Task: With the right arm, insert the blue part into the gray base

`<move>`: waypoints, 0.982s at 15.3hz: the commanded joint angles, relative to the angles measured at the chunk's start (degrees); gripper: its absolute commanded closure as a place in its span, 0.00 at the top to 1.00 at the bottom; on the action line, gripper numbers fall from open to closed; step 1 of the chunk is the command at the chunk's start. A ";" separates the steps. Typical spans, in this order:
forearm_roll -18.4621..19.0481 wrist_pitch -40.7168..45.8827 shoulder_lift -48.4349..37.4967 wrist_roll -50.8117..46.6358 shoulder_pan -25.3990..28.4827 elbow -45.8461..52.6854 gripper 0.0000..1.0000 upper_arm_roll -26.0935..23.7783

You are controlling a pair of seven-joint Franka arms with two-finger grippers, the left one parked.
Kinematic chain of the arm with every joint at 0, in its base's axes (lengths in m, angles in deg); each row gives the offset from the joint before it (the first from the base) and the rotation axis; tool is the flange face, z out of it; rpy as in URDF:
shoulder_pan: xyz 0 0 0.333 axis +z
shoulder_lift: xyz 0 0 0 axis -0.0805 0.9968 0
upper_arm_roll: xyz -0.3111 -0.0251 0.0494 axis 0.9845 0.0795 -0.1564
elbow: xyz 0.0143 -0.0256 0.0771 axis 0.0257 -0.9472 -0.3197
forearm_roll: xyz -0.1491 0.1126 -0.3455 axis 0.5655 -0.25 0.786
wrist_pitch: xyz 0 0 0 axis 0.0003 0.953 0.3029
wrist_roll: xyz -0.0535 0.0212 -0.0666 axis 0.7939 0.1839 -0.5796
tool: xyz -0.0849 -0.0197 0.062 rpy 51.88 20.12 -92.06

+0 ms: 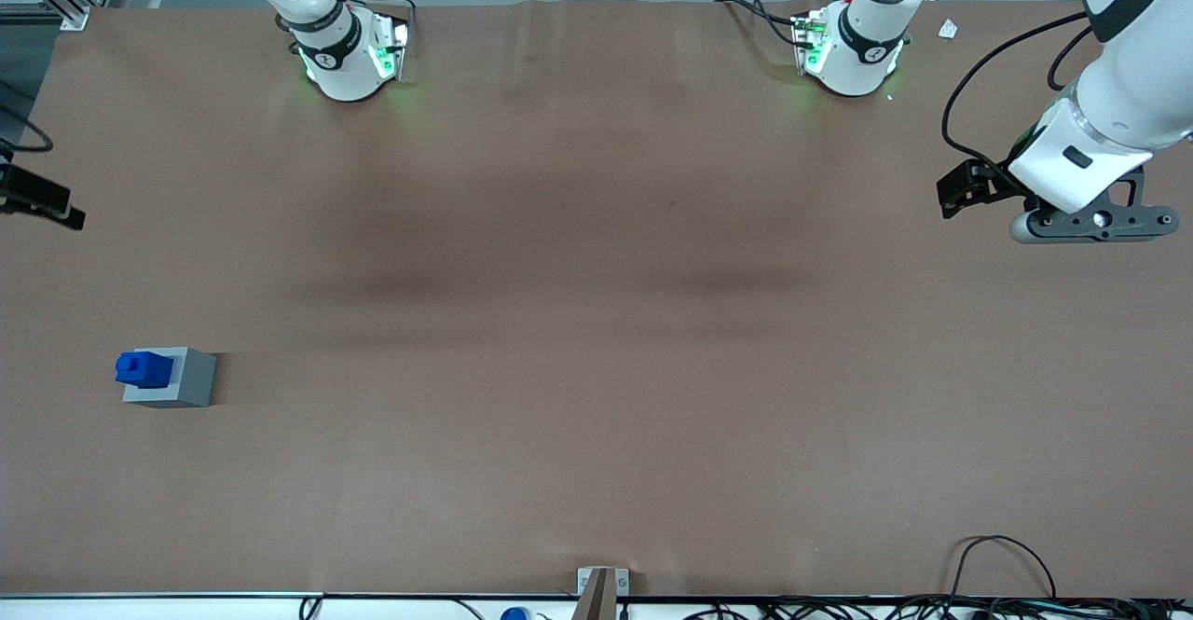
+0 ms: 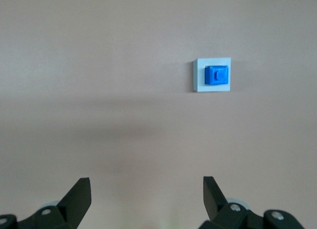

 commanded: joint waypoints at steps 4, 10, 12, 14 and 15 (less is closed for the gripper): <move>-0.47 -2.23 -9.91 -2.09 1.28 -11.55 1.00 0.02; -0.38 -2.05 -10.80 -6.06 5.76 -11.21 1.00 0.02; -0.38 -1.79 -10.36 -5.97 6.03 -10.68 1.00 0.20; -0.29 -1.70 -10.27 -5.97 5.94 -9.81 1.00 0.28; -0.21 -1.70 -10.18 -5.97 5.94 -9.46 1.00 0.28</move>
